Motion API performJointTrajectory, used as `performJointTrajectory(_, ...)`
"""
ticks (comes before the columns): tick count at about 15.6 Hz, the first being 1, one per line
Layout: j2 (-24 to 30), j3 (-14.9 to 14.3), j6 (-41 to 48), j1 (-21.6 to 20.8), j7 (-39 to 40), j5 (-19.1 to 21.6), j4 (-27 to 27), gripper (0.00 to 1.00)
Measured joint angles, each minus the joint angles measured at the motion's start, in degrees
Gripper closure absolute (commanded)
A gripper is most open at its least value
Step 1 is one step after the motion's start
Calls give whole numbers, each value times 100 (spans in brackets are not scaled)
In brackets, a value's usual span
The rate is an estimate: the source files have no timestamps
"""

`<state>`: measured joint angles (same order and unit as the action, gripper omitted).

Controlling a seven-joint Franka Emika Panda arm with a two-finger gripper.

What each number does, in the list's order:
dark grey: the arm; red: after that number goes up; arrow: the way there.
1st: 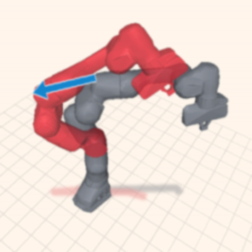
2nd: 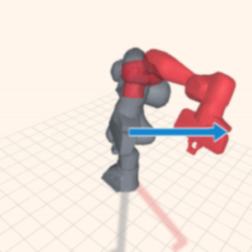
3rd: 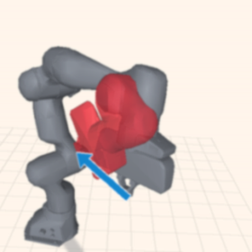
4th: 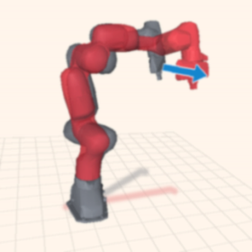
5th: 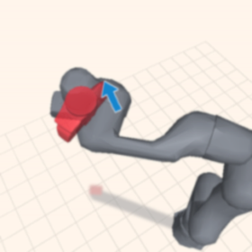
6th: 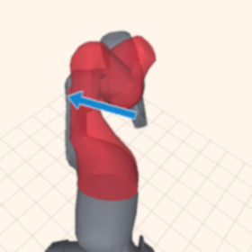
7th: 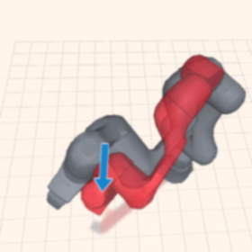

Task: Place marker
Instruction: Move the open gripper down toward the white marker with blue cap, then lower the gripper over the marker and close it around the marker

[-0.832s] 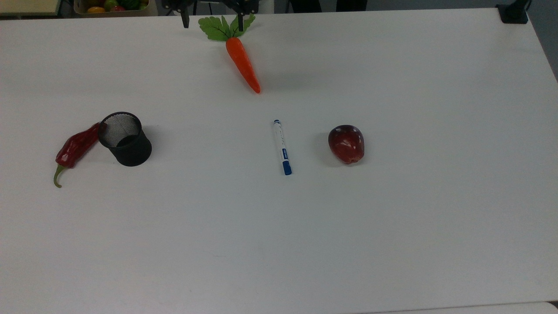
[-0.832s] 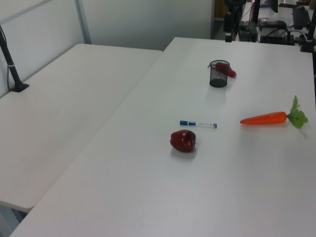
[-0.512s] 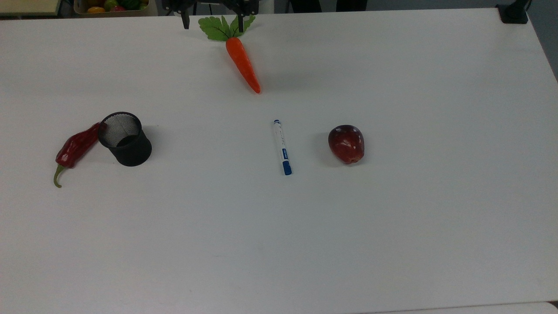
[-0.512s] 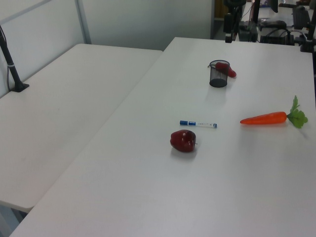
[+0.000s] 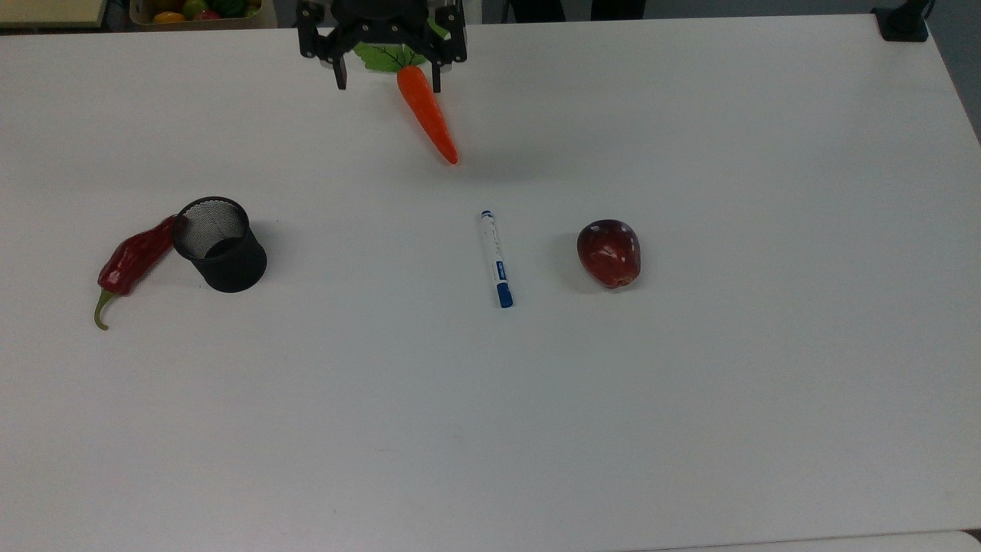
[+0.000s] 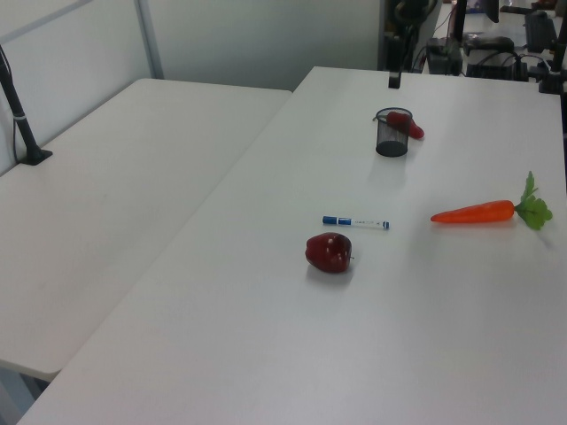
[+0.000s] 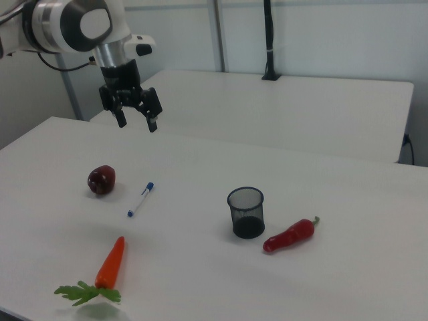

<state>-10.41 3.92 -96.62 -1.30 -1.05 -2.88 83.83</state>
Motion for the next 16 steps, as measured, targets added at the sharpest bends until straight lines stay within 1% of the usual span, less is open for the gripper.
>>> performJointTrajectory(3,-284,12,-284,-194,-22,1,57,0)
performJointTrajectory(6,-621,16,-599,-391,-230,1,81,0)
performJointTrajectory(11,-1217,17,-1076,-617,-294,-7,94,0)
performJointTrajectory(16,-1780,17,-1515,-743,-294,-222,97,0)
